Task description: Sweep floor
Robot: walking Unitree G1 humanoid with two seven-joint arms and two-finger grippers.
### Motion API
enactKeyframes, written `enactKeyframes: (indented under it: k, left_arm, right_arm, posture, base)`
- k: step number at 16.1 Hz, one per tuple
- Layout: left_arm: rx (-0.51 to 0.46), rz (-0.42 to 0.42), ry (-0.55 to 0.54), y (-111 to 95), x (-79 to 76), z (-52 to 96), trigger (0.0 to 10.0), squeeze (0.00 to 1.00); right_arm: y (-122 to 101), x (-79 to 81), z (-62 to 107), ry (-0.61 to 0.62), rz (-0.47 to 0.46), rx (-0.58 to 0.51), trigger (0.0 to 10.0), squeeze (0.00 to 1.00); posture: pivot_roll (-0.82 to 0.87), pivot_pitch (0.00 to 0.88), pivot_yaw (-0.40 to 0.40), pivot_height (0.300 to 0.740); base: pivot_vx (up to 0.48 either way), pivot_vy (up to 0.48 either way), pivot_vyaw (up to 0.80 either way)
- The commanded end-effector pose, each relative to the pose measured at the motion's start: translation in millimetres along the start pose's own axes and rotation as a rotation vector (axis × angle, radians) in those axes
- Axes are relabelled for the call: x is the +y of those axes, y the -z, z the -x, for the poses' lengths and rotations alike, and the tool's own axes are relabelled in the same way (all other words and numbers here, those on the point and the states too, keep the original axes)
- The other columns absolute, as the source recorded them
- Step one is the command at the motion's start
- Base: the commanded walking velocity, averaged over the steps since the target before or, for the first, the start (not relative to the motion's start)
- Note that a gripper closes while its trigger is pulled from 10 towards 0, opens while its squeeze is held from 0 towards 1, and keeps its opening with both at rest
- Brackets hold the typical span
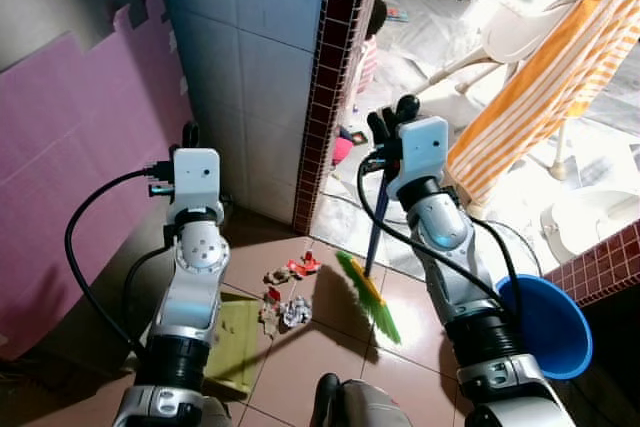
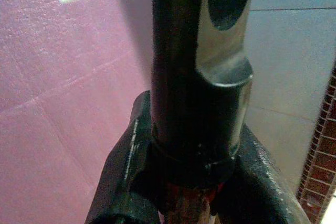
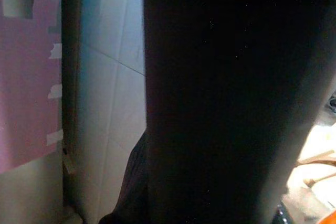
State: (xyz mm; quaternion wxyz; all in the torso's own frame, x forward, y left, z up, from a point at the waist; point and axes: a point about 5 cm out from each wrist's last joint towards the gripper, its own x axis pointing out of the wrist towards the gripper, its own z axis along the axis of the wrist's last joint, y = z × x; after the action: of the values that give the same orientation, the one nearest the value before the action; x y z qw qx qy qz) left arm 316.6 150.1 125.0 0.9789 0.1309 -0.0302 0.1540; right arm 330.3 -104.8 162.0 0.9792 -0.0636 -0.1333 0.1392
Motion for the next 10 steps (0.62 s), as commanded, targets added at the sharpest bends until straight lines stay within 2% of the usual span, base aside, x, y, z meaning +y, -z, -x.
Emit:
enactKeyframes:
  k: [1,4,6,8,10]
  left_arm:
    - [-0.086,-0.045,-0.055,-11.8,2.7,-8.3,10.0,0.0]
    - [-0.105,-0.083,-0.116,-10.8,5.6,-12.6,10.0,0.0]
    - [-0.098,-0.069,-0.142,-5.3,1.1,-15.2,10.0,0.0]
    - [-0.04,-0.009,-0.093,6.1,-16.1,-15.7,10.0,0.0]
    - [-0.011,0.02,-0.047,9.2,-32.6,-14.8,10.0,0.0]
  right_arm:
    - [-12.1,-7.3,-1.2,0.005,0.033,-0.049,10.0,0.0]
    - [-13.1,-8.4,-3.1,0.015,0.024,-0.047,10.0,0.0]
    - [-13.7,-6.4,-2.5,0.013,0.017,-0.047,10.0,0.0]
    - [-13.2,-6.8,-0.5,0.016,0.01,-0.042,10.0,0.0]
    - [-12.5,-10.2,-0.1,0.042,-0.005,-0.033,10.0,0.0]
  posture:
    - [-0.04,0.072,-0.108,0.74]
    - [-0.05,0.076,-0.108,0.74]
    - [-0.07,0.07,-0.113,0.74]
    - [-0.09,0.065,-0.105,0.74]
    - [-0.1,0.061,-0.099,0.74]
  base:
    - [0.0,0.0,0.0]
    - [0.0,0.0,0.0]
    - [0.0,0.0,0.0]
    - [0.0,0.0,0.0]
    - [0.0,0.0,0.0]
